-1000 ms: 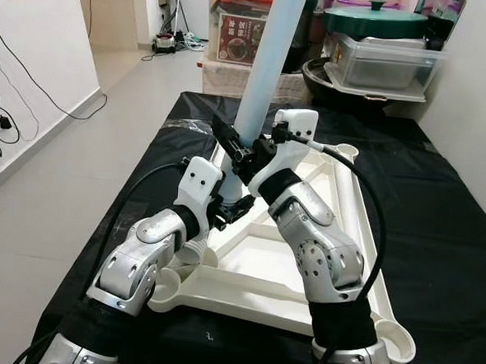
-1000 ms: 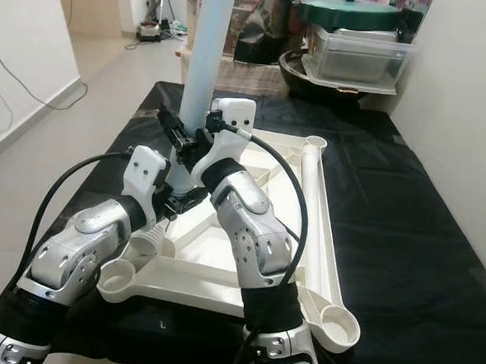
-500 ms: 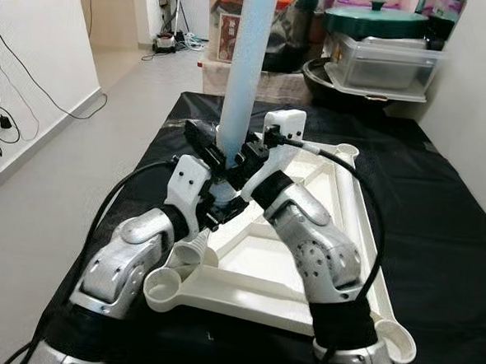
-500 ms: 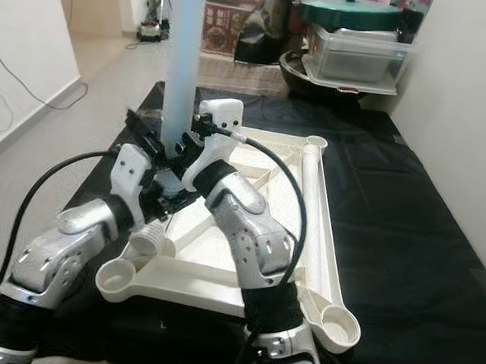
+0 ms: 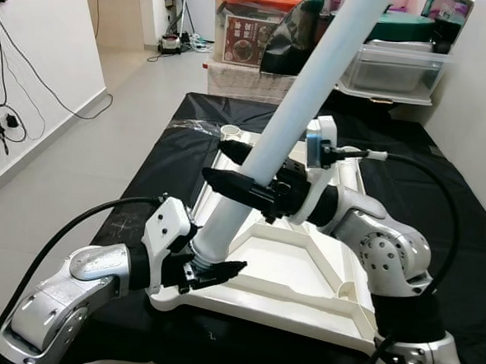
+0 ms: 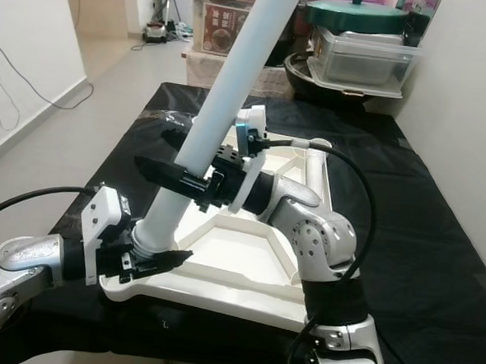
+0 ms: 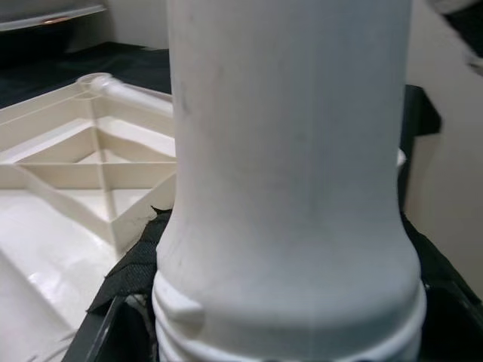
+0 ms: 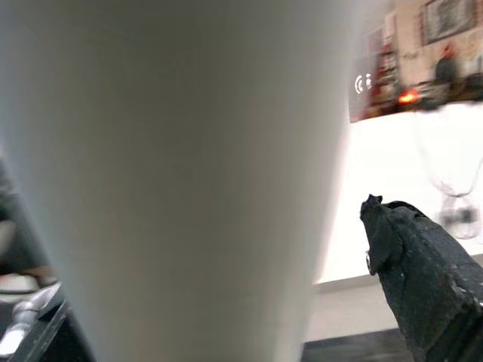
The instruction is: Building children table
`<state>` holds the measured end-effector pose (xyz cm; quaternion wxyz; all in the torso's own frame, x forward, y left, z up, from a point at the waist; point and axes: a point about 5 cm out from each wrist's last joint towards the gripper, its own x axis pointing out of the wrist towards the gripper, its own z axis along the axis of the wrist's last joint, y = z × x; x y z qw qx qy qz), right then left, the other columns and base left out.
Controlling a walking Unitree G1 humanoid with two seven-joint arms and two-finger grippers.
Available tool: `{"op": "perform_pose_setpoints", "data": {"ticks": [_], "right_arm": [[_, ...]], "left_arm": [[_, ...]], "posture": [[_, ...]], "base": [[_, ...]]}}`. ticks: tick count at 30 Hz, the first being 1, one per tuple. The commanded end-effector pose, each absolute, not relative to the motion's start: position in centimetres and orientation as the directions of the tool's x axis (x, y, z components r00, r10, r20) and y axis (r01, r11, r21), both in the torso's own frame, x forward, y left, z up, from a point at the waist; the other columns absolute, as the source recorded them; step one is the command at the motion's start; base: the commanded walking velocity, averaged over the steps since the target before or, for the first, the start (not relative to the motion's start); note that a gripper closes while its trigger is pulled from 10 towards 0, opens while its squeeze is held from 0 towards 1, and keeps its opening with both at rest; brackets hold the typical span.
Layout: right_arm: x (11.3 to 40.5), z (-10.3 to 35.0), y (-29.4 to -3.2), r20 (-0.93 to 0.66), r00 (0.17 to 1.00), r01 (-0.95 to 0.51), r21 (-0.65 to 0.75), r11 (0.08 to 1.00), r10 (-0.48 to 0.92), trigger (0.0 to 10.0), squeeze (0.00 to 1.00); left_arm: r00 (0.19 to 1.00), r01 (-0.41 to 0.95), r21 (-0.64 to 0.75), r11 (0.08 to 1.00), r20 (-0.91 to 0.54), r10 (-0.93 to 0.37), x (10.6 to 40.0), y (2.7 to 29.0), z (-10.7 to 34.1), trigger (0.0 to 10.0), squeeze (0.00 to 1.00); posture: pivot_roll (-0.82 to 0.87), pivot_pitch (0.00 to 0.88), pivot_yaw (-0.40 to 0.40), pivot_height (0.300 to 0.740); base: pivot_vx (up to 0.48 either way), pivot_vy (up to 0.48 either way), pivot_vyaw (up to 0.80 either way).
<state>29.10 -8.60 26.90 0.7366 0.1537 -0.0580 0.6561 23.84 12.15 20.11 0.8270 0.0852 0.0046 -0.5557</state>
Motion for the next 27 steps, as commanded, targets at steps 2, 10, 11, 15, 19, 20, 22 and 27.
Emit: {"op": "perform_pose_setpoints", "data": {"ticks": [2, 10, 11, 15, 19, 20, 22, 27], "right_arm": [[27.5, 27.2, -8.2, 0.340, 0.009, -0.977, 0.204, -0.065, 0.940, 10.0, 0.00], [25.4, 27.0, -6.2, 0.408, -0.121, -0.945, 0.231, -0.231, 0.905, 10.0, 0.00], [25.4, 27.0, -6.2, 0.408, -0.121, -0.945, 0.231, -0.231, 0.905, 10.0, 0.00], [25.2, 27.1, -5.7, 0.417, -0.146, -0.944, 0.213, -0.253, 0.897, 10.0, 0.00], [25.0, 27.4, -5.8, 0.405, -0.147, -0.952, 0.188, -0.240, 0.902, 10.0, 0.00], [25.0, 27.4, -5.8, 0.405, -0.147, -0.952, 0.188, -0.240, 0.902, 10.0, 0.00], [25.1, 27.4, -5.9, 0.393, -0.134, -0.960, 0.176, -0.218, 0.910, 10.0, 0.00], [25.2, 27.4, -6.0, 0.365, -0.124, -0.971, 0.148, -0.189, 0.923, 10.0, 0.00]], "left_arm": [[0.314, 0.944, 0.145, 0.297, -0.110, -0.943, 23.2, 12.1, 20.7, 0.0, 0.00], [0.146, 0.987, 0.078, 0.140, -0.084, -0.986, 22.6, 10.4, 20.9, 0.0, 0.00], [0.146, 0.987, 0.078, 0.140, -0.084, -0.986, 22.6, 10.4, 20.9, 0.0, 0.00], [0.063, 0.997, 0.057, 0.058, -0.095, -0.994, 22.3, 9.8, 20.9, 0.0, 0.00], [-0.003, 1.000, 0.023, -0.005, -0.108, -0.994, 21.8, 9.7, 20.5, 0.0, 0.00], [-0.003, 1.000, 0.023, -0.005, -0.108, -0.994, 21.8, 9.7, 20.5, 0.0, 0.00], [-0.019, 1.000, 0.013, -0.020, -0.111, -0.994, 21.5, 9.5, 20.3, 0.0, 0.00], [-0.055, 0.998, -0.019, -0.053, -0.113, -0.992, 20.8, 9.3, 20.0, 0.0, 0.00]], "posture": [[0.09, 0.000, -0.081, 0.740], [0.08, 0.000, -0.082, 0.740], [0.08, 0.000, -0.082, 0.740], [0.07, 0.000, -0.073, 0.740], [0.05, 0.000, -0.059, 0.740], [0.05, 0.000, -0.059, 0.740], [0.05, 0.000, -0.057, 0.740], [0.05, 0.000, -0.057, 0.740]], "base": [[0.000, 0.000, 0.00], [0.000, 0.000, 0.00], [0.000, 0.000, 0.00], [0.000, 0.000, 0.00], [0.000, 0.000, 0.00], [0.000, 0.000, 0.00], [0.000, 0.000, 0.00], [0.000, 0.000, 0.00]]}}
